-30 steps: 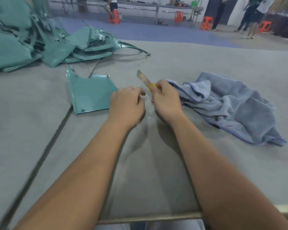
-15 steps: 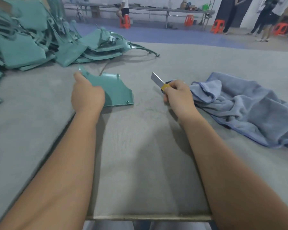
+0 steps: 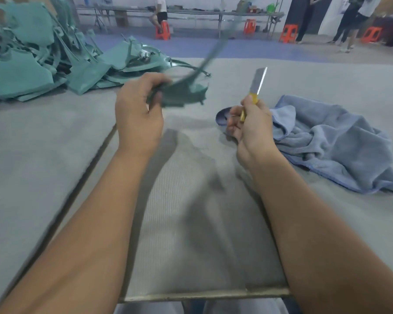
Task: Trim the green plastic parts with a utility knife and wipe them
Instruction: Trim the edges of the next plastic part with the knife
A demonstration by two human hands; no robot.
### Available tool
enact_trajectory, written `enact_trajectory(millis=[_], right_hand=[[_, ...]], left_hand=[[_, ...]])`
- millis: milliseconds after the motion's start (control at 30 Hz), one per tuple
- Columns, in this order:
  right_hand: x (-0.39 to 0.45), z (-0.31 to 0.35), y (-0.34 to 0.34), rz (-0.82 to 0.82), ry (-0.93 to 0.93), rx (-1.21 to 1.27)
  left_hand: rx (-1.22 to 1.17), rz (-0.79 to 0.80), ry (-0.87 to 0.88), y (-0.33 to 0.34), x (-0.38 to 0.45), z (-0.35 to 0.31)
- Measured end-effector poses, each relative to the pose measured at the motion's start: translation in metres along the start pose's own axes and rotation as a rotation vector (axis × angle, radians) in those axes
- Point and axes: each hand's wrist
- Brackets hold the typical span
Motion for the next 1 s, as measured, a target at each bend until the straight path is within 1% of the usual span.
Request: enact_trajectory(millis=[33,67,100,167,200,233,267,300,367,433,467,500,567,700,767,833,867,900,967,1000], right_hand=[[0.000,0.002,-0.002,-0.005,0.054,0.084],[-0.001,0.003,-0.003,0.005,0.109,0.162],[-0.002,0.004,-0.004,0.030,0.159,0.212],[-0.006,0.006,-0.005,0.109,0.248,0.163],[-0.008,0.007,-0.005,0.154,0.283,0.096],[-0.011,0.007,-0.004,0.200,0.305,0.038],[-0.013,0.008,-0.004,0.246,0.312,-0.005],[-0.015,0.009,-0.003,0.294,0.309,-0.048],[-0.020,0.010,0.000,0.394,0.288,-0.158],[-0.024,0.008,0.003,0.437,0.240,-0.297],[-0.024,0.007,0.004,0.430,0.213,-0.345],[-0.025,0.007,0.005,0.407,0.193,-0.367],[-0.023,0.005,0.006,0.341,0.173,-0.374],[-0.017,0.001,0.006,0.287,0.186,-0.392],[-0.015,0.000,0.005,0.321,0.218,-0.393],[-0.015,0.002,0.003,0.415,0.260,-0.395],[-0.015,0.003,0.002,0.472,0.269,-0.413],[-0.016,0.003,0.001,0.522,0.266,-0.441],[-0.020,0.003,0.003,0.575,0.231,-0.488],[-0.022,0.003,0.005,0.589,0.196,-0.500]], left_hand=[[0.092,0.033,0.051,0.000,0.000,0.004],[0.195,0.090,0.049,0.000,-0.002,0.008],[0.305,0.170,-0.016,0.001,-0.006,0.014],[0.464,0.354,-0.250,0.002,-0.016,0.023],[0.481,0.423,-0.379,0.002,-0.020,0.026],[0.455,0.452,-0.479,0.001,-0.021,0.027],[0.409,0.440,-0.544,0.000,-0.021,0.028],[0.369,0.392,-0.584,-0.002,-0.019,0.028],[0.328,0.236,-0.680,-0.005,-0.016,0.029],[0.316,0.120,-0.816,-0.007,-0.014,0.028],[0.333,0.095,-0.865,-0.008,-0.013,0.028],[0.373,0.091,-0.888,-0.009,-0.012,0.028],[0.467,0.122,-0.874,-0.010,-0.011,0.027],[0.484,0.273,-0.804,-0.007,-0.012,0.028],[0.535,0.350,-0.747,-0.003,-0.013,0.029],[0.576,0.424,-0.699,0.000,-0.015,0.031],[0.547,0.442,-0.698,0.001,-0.015,0.031],[0.467,0.426,-0.716,0.003,-0.016,0.031],[0.242,0.322,-0.763,0.004,-0.015,0.031],[0.166,0.275,-0.771,0.004,-0.014,0.031]])
Point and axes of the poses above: each hand's wrist, its own x-axis towards the middle knuckle, its own y-axis out of the palm, z = x × y, and after that the axes turned 11 degrees about -x, right-handed
